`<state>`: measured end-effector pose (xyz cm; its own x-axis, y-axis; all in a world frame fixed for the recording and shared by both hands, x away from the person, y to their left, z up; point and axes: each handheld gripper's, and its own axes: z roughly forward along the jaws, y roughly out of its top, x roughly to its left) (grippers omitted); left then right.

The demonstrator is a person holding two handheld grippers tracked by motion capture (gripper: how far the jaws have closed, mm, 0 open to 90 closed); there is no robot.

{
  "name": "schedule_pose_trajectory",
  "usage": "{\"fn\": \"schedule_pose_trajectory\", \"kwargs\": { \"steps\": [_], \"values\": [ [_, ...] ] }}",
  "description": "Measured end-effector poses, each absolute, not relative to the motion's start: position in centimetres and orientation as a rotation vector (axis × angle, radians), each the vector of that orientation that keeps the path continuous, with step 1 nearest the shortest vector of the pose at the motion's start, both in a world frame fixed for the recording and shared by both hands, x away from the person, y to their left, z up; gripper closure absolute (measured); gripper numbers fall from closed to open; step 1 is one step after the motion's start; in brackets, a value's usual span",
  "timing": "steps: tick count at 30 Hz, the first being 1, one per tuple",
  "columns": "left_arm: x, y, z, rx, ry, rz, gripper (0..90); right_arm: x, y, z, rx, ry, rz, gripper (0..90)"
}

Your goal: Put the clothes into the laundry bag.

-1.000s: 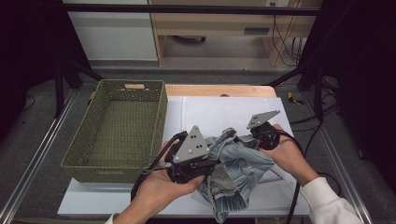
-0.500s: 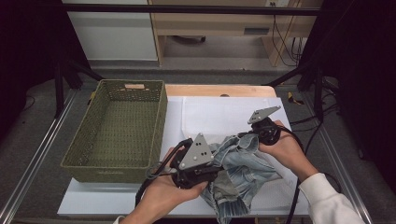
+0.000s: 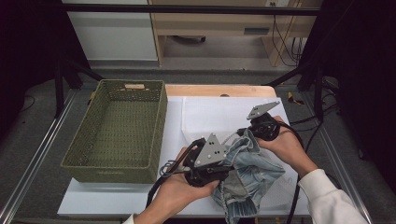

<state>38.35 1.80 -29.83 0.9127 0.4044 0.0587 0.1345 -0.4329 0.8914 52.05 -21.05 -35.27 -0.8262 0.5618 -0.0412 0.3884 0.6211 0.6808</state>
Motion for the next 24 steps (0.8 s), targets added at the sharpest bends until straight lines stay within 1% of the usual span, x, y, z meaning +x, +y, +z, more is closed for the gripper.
{"fn": "schedule_pose_trajectory", "kwargs": {
  "steps": [14, 24],
  "values": [
    [39.3, 0.9, -30.0, 2.007, 0.416, 0.299, 69.5, 52.1, -21.0, -35.3, 0.772, 2.589, 1.022, 90.0],
    [39.8, 0.0, -31.9, 2.041, 0.421, 0.262, 69.5, 52.0, -20.7, -35.0, 0.756, 2.585, 1.049, 90.0]
  ]
}}
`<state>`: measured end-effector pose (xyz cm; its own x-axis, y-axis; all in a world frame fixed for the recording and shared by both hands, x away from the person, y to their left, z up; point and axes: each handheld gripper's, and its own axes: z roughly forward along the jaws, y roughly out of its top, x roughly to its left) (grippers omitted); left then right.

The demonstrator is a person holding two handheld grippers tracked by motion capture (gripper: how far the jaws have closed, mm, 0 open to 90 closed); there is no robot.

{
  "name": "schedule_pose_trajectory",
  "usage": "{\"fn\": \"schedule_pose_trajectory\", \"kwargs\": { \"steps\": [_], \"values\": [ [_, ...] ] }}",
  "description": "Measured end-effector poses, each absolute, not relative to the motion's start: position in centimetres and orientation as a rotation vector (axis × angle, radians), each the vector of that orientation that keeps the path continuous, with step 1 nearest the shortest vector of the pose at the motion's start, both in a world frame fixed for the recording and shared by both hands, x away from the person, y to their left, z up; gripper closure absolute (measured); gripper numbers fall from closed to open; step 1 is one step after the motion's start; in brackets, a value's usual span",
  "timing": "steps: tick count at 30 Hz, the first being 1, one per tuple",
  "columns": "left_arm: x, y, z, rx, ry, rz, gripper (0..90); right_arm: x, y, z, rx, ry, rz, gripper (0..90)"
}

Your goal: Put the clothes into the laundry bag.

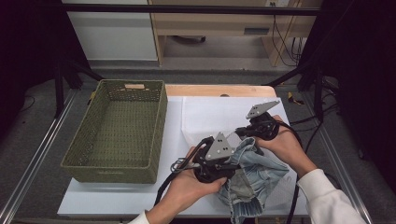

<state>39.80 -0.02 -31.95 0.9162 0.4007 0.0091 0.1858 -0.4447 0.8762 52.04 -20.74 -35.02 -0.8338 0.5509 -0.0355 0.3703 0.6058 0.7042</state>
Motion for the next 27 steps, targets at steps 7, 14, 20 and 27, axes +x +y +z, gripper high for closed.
{"fn": "schedule_pose_trajectory", "kwargs": {
  "steps": [7, 14, 20, 27],
  "values": [
    [40.3, -0.5, -33.5, 2.033, 0.424, 0.267, 69.5, 51.7, -20.4, -34.9, 0.740, 2.590, 1.057, 90.0],
    [40.5, -0.9, -34.3, 2.046, 0.429, 0.279, 69.5, 51.2, -20.1, -34.7, 0.722, 2.586, 1.066, 90.0],
    [41.6, -0.3, -35.9, 2.060, 0.481, 0.290, 69.5, 50.6, -20.2, -34.2, 0.700, 2.583, 1.094, 90.0],
    [41.7, 0.4, -36.3, 2.026, 0.488, 0.291, 69.5, 49.8, -20.1, -33.8, 0.685, 2.587, 1.091, 90.0]
  ]
}}
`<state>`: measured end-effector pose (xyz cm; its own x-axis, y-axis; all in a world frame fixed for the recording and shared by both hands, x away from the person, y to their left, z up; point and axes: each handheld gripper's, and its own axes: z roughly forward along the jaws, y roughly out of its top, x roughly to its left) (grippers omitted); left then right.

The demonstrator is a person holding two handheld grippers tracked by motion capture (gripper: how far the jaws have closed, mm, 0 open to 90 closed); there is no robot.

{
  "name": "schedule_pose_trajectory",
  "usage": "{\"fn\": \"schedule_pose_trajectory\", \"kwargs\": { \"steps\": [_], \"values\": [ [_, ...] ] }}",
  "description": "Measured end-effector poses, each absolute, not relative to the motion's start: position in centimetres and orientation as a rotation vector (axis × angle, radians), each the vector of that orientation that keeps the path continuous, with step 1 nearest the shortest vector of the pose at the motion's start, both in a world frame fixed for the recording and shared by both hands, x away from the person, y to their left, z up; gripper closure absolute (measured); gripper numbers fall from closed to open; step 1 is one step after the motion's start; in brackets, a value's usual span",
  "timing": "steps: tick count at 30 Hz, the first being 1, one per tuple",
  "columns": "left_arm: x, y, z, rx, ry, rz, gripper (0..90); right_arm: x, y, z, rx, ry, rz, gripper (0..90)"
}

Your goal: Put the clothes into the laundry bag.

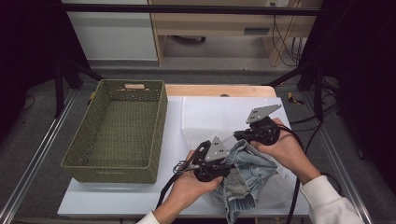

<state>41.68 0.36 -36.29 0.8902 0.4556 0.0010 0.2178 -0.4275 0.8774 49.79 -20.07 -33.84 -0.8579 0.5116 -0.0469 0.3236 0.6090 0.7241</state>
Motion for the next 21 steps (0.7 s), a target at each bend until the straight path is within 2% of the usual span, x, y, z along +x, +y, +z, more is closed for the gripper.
{"fn": "schedule_pose_trajectory", "kwargs": {
  "steps": [6, 21],
  "values": [
    [41.5, 0.7, -36.0, 2.004, 0.486, 0.343, 69.4, 49.3, -19.9, -33.4, 0.676, 2.582, 1.108, 90.0],
    [42.3, 0.3, -38.1, 2.071, 0.525, 0.389, 69.4, 48.1, -19.6, -32.2, 0.659, 2.571, 1.109, 90.0]
  ]
}}
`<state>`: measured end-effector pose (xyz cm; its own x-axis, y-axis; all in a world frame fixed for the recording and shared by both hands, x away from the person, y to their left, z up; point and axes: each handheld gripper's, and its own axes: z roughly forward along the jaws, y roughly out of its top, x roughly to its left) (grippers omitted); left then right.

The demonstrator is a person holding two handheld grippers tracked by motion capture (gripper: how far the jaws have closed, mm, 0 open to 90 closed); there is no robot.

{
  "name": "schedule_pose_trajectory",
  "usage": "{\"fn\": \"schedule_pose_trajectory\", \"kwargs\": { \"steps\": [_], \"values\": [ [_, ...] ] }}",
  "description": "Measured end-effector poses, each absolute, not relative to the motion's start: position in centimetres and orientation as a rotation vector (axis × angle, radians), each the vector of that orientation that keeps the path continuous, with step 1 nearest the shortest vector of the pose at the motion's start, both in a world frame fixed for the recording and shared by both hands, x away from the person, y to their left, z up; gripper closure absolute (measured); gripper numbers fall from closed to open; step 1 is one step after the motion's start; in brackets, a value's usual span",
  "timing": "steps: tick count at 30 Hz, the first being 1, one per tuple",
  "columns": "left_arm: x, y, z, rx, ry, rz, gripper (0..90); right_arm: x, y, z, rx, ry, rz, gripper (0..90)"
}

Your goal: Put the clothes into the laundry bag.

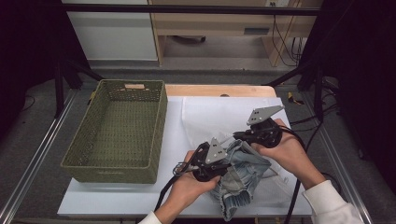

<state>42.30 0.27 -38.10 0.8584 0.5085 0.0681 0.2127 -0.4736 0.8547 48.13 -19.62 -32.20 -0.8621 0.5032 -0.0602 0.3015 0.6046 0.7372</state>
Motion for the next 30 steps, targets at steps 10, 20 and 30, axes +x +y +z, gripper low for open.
{"fn": "schedule_pose_trajectory", "kwargs": {
  "steps": [10, 20, 30],
  "values": [
    [43.1, 0.0, -39.8, 2.091, 0.575, 0.376, 68.7, 47.7, -19.2, -32.0, 0.643, 2.581, 1.096, 90.0],
    [43.9, -0.1, -40.5, 2.085, 0.631, 0.381, 68.1, 47.4, -19.2, -31.7, 0.644, 2.584, 1.099, 90.0],
    [44.2, -0.5, -41.1, 2.085, 0.663, 0.398, 68.3, 47.1, -19.0, -31.2, 0.648, 2.588, 1.080, 90.0]
  ]
}}
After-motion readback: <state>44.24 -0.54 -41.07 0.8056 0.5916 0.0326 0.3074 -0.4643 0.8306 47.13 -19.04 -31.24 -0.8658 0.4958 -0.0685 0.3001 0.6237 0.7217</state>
